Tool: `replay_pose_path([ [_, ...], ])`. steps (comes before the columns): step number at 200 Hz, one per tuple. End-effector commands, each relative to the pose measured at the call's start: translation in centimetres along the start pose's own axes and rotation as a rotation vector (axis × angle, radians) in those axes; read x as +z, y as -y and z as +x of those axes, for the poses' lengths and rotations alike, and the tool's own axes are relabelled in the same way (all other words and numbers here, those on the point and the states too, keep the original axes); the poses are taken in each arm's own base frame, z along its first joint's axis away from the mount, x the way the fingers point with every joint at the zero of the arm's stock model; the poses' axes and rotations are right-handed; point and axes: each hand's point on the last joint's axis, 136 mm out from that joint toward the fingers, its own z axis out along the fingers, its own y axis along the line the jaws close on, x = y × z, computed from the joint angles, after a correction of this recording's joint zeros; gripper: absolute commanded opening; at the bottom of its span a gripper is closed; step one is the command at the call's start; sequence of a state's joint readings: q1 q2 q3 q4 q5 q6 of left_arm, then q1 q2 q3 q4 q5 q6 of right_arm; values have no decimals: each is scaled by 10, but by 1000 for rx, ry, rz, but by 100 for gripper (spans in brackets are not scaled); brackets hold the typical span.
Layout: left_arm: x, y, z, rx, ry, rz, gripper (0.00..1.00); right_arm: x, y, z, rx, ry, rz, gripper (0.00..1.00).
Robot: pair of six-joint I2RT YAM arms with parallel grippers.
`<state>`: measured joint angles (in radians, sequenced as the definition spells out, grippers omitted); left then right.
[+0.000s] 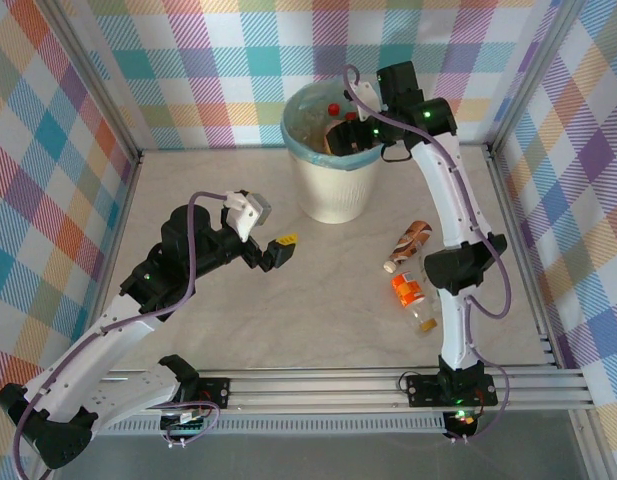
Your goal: Put the plastic bottles in the bin
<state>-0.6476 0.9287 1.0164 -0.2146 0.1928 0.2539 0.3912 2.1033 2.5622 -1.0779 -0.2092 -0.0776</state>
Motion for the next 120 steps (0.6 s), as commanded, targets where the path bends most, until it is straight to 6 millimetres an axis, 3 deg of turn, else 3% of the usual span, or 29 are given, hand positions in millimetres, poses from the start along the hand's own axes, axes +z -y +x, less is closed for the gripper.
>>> replay_pose_path([
  [1,1,5,-3,-16,21,21,98,-15,-11,-43,13,187,-45,84],
  [61,-1,3,2,-19,11,6,98,20,-11,-41,96,178,-120,74],
  [98,0,3,3,-33,8,6,98,41,-14,-40,125,177,-147,75],
  [120,1,3,4,-39,9,7,98,63,-14,-28,129,124,-146,75],
])
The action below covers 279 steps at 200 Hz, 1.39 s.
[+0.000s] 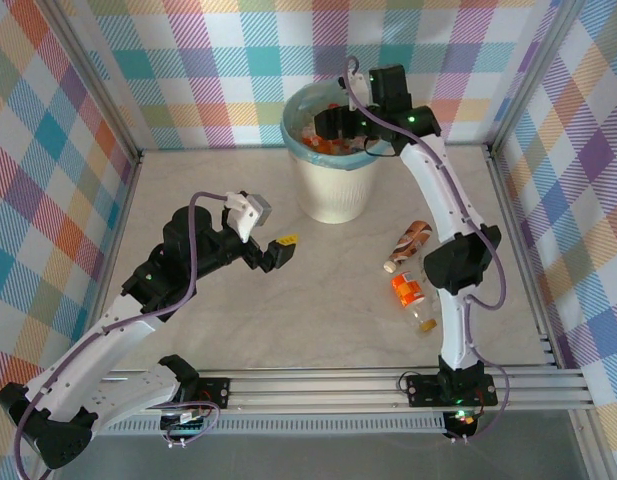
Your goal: Put the plastic bottles in the bin
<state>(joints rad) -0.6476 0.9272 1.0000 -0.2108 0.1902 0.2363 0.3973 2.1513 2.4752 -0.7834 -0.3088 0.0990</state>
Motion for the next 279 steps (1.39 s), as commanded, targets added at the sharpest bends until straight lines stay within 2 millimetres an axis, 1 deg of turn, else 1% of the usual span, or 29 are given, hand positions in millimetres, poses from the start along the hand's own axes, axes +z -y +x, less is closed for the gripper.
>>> replay_pose_path([
  [1,-1,3,-2,-19,20,9,98,23,-4,7,16,-24,-31,75],
  [11,-1,3,0,-22,17,6,98,30,1,18,12,-64,-9,74],
  [26,-1,2,2,-24,12,0,98,31,10,31,16,-120,39,73],
  [44,-2,2,4,-26,10,-6,98,27,19,46,7,-179,95,71],
  [68,0,1,6,-26,7,-10,98,18,26,59,-19,-233,145,70],
  [102,3,1,6,-32,7,-5,98,14,43,77,-3,-300,196,68],
  [116,4,1,6,-35,6,-4,98,14,51,79,24,-306,202,68],
  [131,4,1,7,-34,3,-6,98,17,52,77,38,-296,186,67],
  [144,3,0,6,-33,2,-10,98,16,46,68,39,-267,161,68],
  [160,1,-1,4,-33,7,-18,98,8,33,47,46,-201,120,70],
  [177,-1,-3,1,-30,11,-28,98,-9,14,16,33,-97,69,74],
  [201,-3,-6,-1,-41,10,-50,97,-48,-12,-27,-4,51,37,78],
  [216,-3,-8,0,-62,-5,-61,95,-77,-23,-44,-30,120,49,80],
  [225,-1,-9,2,-80,-16,-66,94,-91,-26,-48,-44,144,66,80],
  [236,2,-8,3,-100,-26,-65,93,-106,-27,-45,-56,153,94,81],
  [244,5,-5,5,-111,-35,-57,92,-121,-29,-43,-64,164,116,81],
  [252,9,-1,6,-113,-43,-43,92,-128,-27,-34,-63,153,143,82],
  [261,15,7,8,-102,-55,-22,91,-141,-26,-24,-61,150,170,82],
  [270,21,16,10,-80,-70,-3,91,-152,-23,-9,-54,137,195,82],
  [272,22,19,10,-72,-72,3,91,-158,-25,-9,-56,145,200,82],
  [279,28,29,13,-41,-89,24,91,-165,-21,5,-47,132,226,82],
])
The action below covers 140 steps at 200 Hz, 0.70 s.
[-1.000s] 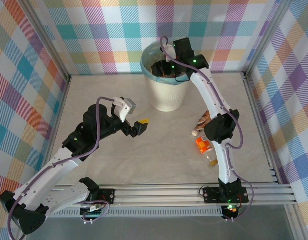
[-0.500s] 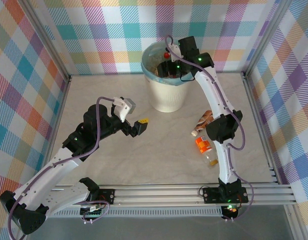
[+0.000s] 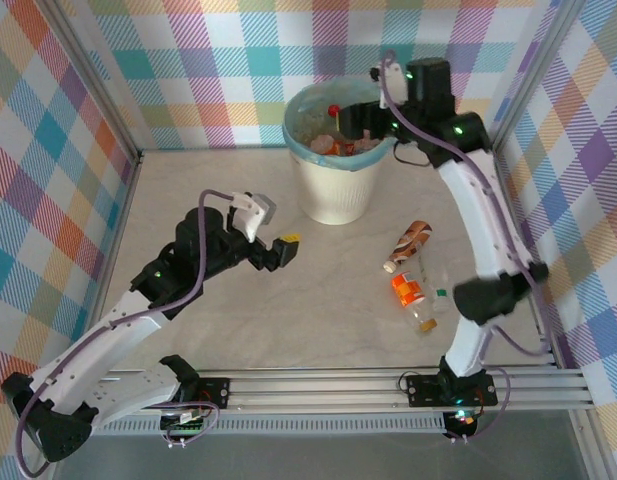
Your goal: Put the plastic bottles in the bin
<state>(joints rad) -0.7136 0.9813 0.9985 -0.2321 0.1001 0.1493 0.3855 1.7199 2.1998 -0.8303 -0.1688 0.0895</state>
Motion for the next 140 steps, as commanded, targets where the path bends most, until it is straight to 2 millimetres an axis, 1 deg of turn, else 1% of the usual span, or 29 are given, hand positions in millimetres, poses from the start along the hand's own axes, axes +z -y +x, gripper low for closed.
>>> replay_pose_path([
  [1,11,23,-5,45,-15,44,91,-27,15,21,-10,5,94,82],
  [14,23,42,0,111,-49,78,92,-48,23,43,2,-9,140,82],
  [27,37,55,3,141,-91,95,92,-67,33,71,14,-48,189,80],
  [30,40,58,2,143,-94,98,91,-70,35,79,16,-65,202,80],
  [32,43,60,10,146,-127,103,91,-72,37,84,18,-76,211,80],
  [36,47,63,14,146,-147,108,91,-76,41,94,18,-102,231,80],
  [59,65,83,22,152,-178,158,90,-93,59,164,54,-311,326,80],
  [62,68,87,16,150,-149,169,90,-95,60,173,61,-338,331,80],
  [72,74,96,16,156,-138,198,90,-100,63,204,88,-425,348,81],
  [80,76,102,15,163,-130,220,91,-104,64,224,110,-470,360,82],
  [101,82,109,18,187,-122,254,92,-106,68,279,156,-588,367,83],
  [116,85,110,20,206,-123,260,93,-102,67,311,181,-661,348,83],
  [126,85,110,22,219,-126,261,93,-98,67,329,197,-699,333,83],
  [140,83,110,23,233,-126,261,93,-87,65,341,212,-724,299,84],
])
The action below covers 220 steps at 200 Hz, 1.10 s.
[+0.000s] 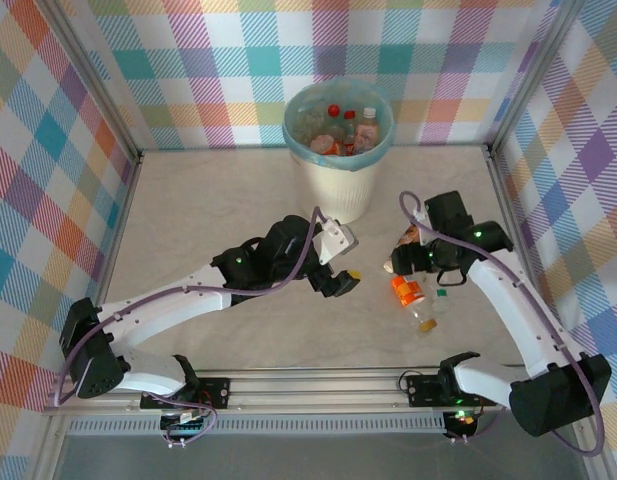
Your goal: Put the plastic bottles in the bin
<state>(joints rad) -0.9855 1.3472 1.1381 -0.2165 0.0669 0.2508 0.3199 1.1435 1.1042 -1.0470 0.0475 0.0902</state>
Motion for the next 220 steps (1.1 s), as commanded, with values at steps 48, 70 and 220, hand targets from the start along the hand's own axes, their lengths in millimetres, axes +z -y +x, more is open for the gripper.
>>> replay_pose_path([
  [48,-11,3,-17,57,69,3,94,56,-3,9,24,-140,-33,85],
  [70,-15,1,-13,56,66,-13,94,72,0,9,13,-191,-13,84],
  [220,-18,-2,-6,69,51,-36,95,124,14,21,-9,-383,58,87],
])
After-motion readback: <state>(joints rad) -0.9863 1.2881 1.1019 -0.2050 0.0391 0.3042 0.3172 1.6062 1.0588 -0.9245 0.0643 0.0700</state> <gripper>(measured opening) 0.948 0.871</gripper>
